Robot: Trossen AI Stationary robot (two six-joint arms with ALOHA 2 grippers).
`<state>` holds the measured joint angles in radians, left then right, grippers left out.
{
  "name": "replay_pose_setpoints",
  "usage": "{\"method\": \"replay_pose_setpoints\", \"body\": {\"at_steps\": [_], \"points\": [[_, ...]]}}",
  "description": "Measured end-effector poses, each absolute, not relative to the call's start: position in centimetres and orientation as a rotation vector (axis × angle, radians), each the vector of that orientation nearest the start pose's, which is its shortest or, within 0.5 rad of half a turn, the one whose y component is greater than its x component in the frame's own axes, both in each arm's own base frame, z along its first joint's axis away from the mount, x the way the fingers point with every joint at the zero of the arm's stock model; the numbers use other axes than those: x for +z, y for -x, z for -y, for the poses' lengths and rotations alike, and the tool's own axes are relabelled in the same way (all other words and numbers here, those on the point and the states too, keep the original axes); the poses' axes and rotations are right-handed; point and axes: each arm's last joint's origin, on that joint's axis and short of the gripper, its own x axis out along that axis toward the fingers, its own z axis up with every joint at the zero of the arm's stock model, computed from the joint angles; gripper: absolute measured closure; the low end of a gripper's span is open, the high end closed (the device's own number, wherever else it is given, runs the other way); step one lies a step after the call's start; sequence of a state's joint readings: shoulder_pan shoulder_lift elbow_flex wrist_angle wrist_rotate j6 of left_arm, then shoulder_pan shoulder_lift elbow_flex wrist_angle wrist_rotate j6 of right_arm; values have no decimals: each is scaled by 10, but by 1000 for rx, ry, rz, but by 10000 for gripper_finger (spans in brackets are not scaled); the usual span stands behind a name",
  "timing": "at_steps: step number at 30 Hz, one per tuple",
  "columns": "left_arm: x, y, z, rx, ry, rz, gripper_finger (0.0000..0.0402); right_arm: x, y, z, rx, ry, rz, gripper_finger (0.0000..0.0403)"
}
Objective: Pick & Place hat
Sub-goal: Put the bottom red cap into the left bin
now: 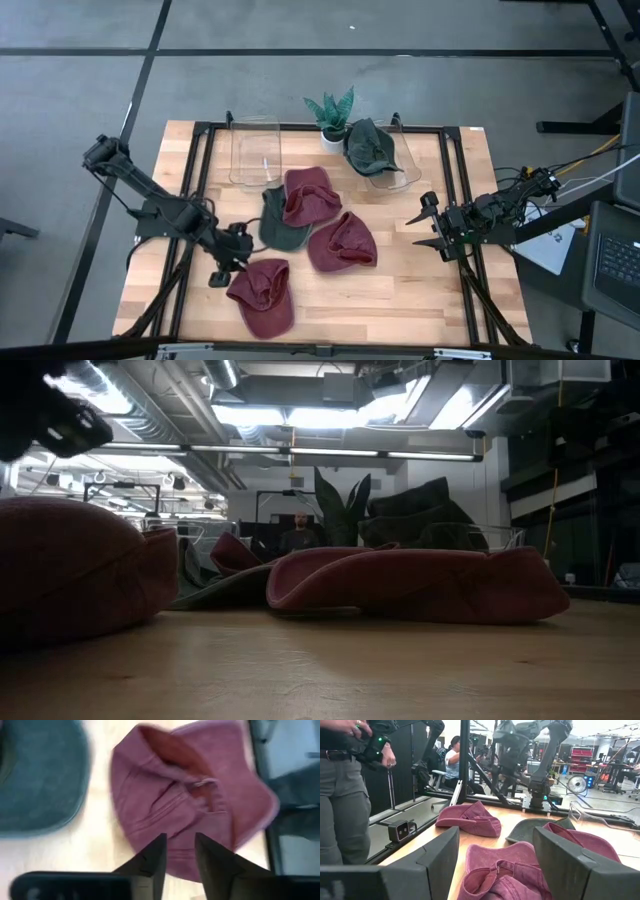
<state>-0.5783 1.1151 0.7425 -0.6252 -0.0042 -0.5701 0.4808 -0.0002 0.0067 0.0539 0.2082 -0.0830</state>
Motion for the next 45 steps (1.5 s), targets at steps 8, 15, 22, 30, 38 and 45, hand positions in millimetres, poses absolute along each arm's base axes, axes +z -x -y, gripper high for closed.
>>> {"method": "replay_pose_setpoints", "body": {"at_steps": [8,15,22,30,38,45], "points": [[198,-181,130,-190,107,-1174,257,171,-88,-39,270,62,68,150],[181,-188,134,-127,42,-1207,247,171,-88,-39,270,62,69,150],[162,-198,132,-67,68,-1296,246,171,-88,-39,270,62,69,150],[145,-206,129,-18,49,-1345,246,171,-88,-39,270,62,68,150],[134,-216,135,-22,71,-1318,249,171,-88,-39,270,62,69,150],[135,-217,136,-48,94,-1307,314,171,-88,-39,270,62,68,150]]}}
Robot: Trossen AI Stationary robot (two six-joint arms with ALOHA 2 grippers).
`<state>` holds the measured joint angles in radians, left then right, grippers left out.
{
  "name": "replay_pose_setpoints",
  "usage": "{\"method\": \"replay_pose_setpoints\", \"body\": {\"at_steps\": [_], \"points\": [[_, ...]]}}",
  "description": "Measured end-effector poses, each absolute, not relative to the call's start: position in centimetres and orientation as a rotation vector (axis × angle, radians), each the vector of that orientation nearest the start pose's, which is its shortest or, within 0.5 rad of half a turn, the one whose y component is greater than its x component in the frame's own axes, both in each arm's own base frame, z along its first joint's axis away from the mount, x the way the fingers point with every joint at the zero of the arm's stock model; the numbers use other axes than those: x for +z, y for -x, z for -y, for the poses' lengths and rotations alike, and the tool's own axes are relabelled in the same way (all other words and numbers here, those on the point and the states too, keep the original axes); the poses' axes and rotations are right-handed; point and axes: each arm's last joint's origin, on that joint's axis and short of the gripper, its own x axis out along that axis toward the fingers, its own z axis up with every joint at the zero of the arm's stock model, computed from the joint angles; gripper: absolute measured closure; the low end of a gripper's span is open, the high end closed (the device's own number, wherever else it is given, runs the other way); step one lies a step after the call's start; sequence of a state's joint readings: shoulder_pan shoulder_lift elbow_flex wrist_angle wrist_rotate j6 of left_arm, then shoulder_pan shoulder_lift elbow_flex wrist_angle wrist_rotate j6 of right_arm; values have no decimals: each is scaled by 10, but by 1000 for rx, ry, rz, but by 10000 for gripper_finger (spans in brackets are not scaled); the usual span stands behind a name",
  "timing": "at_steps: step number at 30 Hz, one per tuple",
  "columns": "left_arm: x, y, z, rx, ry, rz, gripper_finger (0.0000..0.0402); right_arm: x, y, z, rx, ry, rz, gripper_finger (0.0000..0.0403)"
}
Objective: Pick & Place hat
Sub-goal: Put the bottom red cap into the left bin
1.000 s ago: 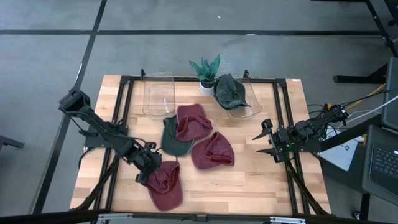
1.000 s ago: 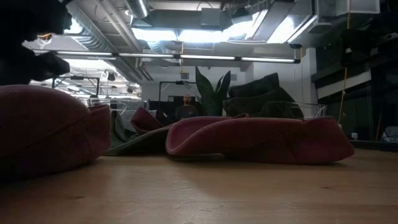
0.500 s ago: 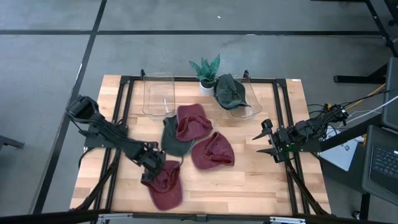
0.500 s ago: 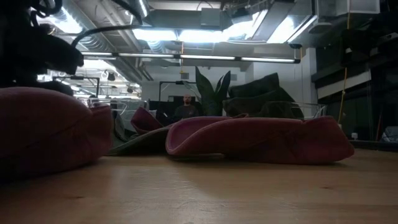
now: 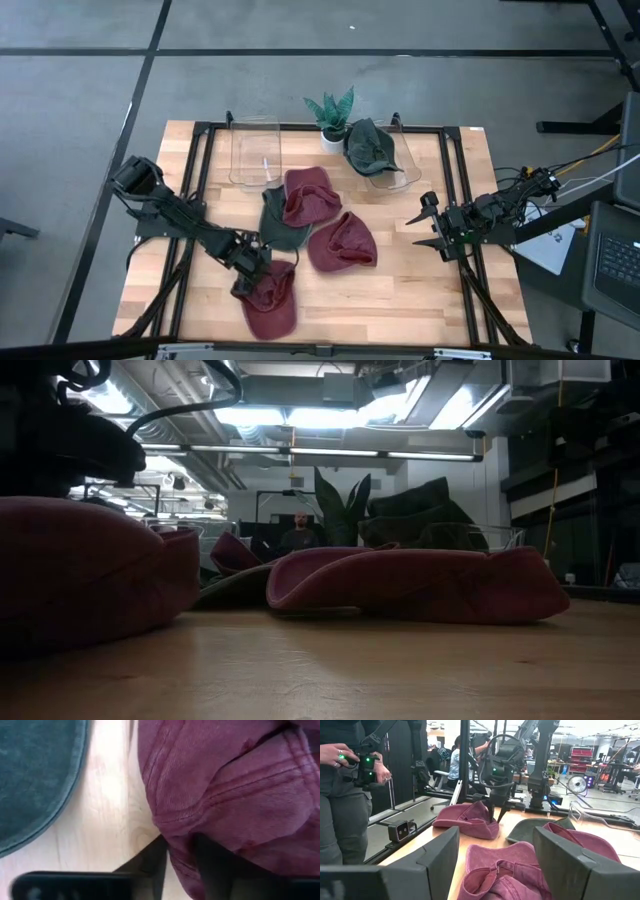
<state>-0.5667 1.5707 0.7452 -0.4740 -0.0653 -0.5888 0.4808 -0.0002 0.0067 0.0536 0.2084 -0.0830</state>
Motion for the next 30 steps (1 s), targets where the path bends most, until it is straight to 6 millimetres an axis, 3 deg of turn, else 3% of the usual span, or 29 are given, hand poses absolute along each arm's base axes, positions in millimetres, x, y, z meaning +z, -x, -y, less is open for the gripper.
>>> {"method": "replay_pose_setpoints", "body": {"at_steps": [6,15,30], "points": [[136,-217,137,-77,116,-1314,391,171,-88,-39,270,62,69,150],[141,-212,140,-117,127,-1318,396,171,-88,-39,270,62,69,150],[199,-189,121,-9,233,-1115,397,171,-88,-39,270,62,69,150]]}}
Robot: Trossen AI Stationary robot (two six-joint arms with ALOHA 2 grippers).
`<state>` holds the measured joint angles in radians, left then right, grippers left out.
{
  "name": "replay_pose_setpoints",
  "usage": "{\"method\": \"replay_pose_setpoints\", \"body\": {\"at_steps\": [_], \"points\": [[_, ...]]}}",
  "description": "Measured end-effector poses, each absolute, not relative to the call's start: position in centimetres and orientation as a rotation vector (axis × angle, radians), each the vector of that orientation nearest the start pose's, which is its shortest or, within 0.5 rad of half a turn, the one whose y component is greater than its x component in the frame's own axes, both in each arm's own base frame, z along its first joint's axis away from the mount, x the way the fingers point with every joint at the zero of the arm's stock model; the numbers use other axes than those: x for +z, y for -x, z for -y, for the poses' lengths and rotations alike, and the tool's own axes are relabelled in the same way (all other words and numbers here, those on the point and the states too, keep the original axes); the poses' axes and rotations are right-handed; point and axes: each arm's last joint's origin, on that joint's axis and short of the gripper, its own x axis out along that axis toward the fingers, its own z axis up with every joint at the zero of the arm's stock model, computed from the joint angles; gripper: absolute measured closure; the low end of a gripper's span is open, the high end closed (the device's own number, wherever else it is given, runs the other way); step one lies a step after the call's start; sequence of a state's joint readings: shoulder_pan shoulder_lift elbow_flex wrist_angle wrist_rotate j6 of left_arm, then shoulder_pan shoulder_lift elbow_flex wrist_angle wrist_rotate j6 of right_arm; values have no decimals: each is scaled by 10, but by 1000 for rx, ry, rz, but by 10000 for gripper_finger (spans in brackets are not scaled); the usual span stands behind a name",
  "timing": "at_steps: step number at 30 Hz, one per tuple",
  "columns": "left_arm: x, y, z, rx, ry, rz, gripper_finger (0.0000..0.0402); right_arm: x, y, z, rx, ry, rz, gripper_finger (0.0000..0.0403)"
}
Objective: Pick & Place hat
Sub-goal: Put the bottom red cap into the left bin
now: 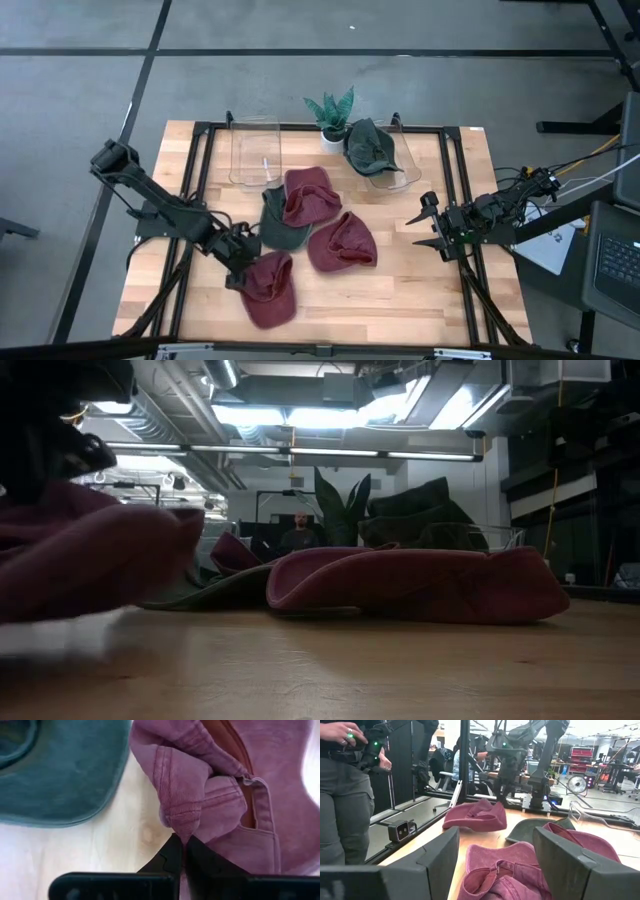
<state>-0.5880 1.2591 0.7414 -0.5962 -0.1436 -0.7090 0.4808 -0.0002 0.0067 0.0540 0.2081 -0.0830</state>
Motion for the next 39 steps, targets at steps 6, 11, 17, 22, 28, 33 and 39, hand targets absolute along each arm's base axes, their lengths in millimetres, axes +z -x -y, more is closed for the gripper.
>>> {"method": "replay_pose_setpoints", "body": {"at_steps": [6,11,17,22,28,33,39], "points": [[214,-174,114,49,242,-1069,398,171,-88,-39,270,62,68,150],[225,-163,107,102,246,-1008,398,171,-88,-39,269,62,69,150],[240,-155,98,156,282,-887,398,171,-88,-39,270,62,68,150],[251,-150,86,200,279,-793,398,171,-88,-39,270,62,69,150],[262,-154,71,289,289,-716,398,171,-88,-39,270,62,69,150],[276,-160,62,334,243,-664,398,171,-88,-39,270,62,69,150],[292,-165,44,459,261,-587,398,171,-88,-39,270,62,69,150]]}}
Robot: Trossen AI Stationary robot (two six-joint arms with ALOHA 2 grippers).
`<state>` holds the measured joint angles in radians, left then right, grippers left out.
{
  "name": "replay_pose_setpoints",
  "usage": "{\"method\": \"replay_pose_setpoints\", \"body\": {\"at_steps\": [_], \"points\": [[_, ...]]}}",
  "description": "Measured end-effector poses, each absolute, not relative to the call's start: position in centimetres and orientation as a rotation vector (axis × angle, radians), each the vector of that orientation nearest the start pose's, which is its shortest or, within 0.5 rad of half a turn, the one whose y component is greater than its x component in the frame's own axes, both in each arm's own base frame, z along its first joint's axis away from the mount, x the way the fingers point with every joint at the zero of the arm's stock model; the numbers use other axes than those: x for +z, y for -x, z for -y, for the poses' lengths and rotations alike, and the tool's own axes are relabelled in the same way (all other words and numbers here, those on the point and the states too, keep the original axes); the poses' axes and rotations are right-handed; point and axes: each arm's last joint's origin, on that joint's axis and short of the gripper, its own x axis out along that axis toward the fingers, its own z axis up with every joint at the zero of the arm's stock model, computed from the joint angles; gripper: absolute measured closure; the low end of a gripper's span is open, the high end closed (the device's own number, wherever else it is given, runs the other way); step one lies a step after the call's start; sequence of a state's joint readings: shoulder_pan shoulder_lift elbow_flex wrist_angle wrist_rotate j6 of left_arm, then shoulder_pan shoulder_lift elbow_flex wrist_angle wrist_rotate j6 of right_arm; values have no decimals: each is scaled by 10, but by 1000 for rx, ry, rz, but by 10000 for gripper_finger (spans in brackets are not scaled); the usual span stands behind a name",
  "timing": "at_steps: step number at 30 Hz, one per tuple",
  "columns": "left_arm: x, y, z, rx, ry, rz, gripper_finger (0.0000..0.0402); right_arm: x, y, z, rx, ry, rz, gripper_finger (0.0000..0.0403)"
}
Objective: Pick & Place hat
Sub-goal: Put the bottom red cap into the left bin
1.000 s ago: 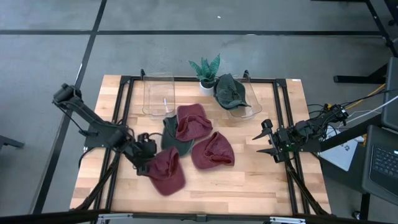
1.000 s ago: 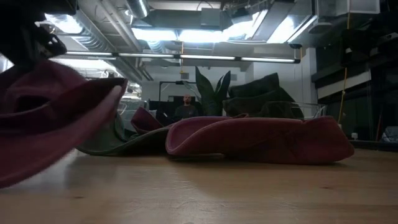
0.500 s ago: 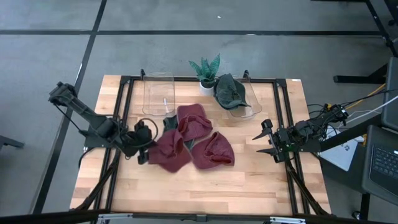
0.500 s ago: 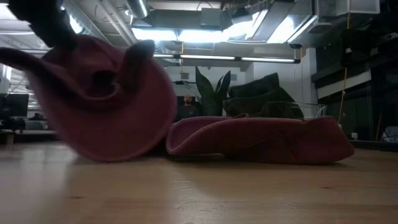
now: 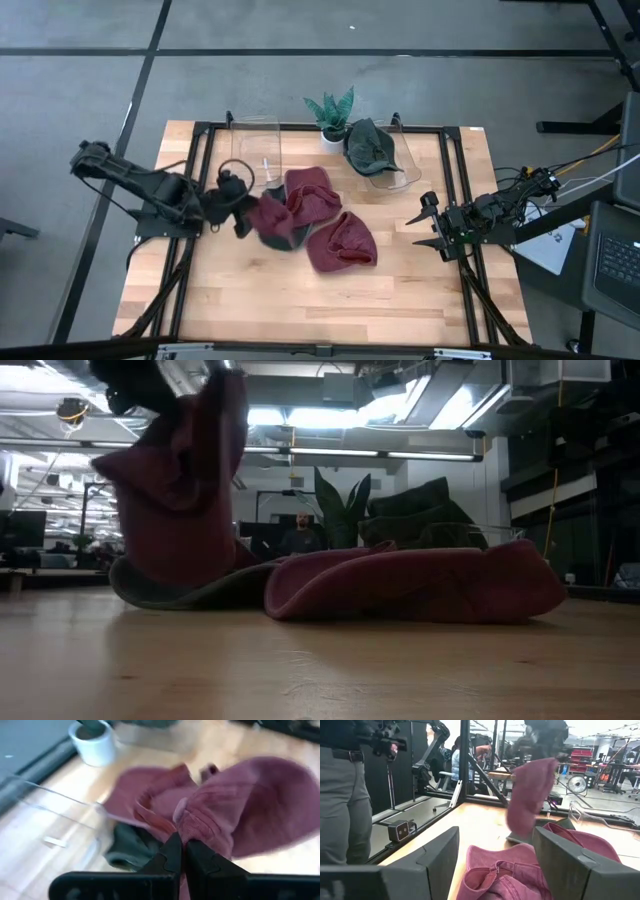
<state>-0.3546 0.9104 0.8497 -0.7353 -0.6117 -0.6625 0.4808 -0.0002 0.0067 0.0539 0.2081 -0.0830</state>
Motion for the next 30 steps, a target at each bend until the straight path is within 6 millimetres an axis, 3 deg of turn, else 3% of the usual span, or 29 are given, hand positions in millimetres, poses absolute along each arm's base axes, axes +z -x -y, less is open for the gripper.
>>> {"method": "replay_pose_setpoints", "body": {"at_steps": [15,30], "points": [[330,-170,-2,815,341,-372,398,171,-88,-39,270,62,69,150],[336,-171,-27,1067,560,-159,398,171,-88,-39,270,62,68,150]]}}
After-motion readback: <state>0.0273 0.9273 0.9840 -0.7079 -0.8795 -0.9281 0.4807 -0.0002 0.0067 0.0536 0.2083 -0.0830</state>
